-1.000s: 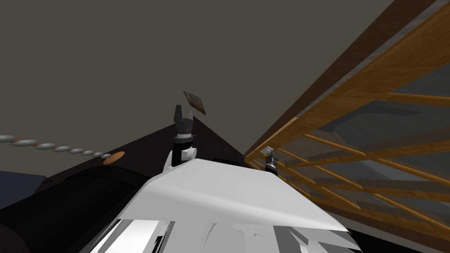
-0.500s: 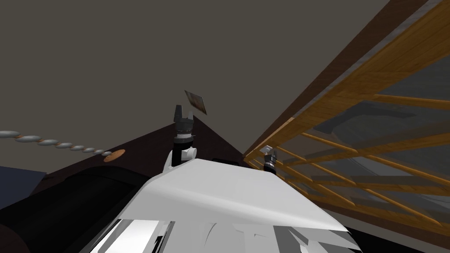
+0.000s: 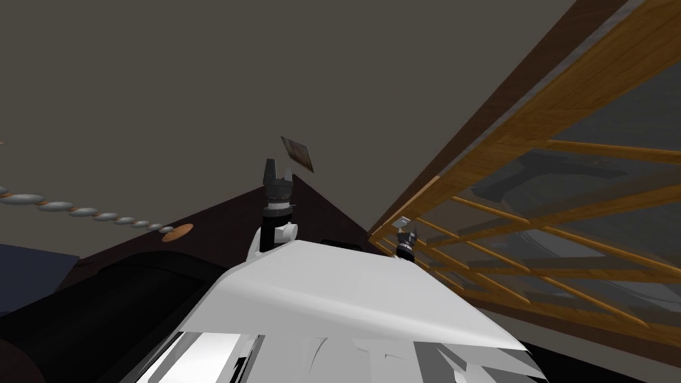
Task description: Pull the door open
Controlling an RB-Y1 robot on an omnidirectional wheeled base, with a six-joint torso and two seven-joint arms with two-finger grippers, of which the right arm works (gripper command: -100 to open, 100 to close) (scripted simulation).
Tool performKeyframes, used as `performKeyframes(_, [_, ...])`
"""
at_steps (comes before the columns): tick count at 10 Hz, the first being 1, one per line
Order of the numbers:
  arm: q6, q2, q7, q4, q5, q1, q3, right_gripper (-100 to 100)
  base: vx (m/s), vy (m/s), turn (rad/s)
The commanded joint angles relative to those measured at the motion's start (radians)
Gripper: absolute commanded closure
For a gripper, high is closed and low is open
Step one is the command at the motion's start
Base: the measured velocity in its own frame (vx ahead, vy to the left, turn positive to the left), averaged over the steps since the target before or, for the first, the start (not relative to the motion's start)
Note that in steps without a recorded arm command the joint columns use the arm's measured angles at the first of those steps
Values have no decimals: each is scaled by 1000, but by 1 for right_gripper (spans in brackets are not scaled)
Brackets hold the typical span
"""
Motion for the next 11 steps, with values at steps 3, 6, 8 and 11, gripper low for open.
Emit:
performKeyframes(3, [2, 14, -88, 7, -4, -17, -5, -100, -44, -6, 7])
performKeyframes(6, [6, 29, -167, 11, -8, -32, -10, -100, -51, -2, 7])
performKeyframes(8, [9, 44, -232, 16, -12, -48, -16, -100, -51, -5, 9])
performKeyframes(11, [11, 52, -290, 19, -14, -56, -18, -100, -36, -5, 5])
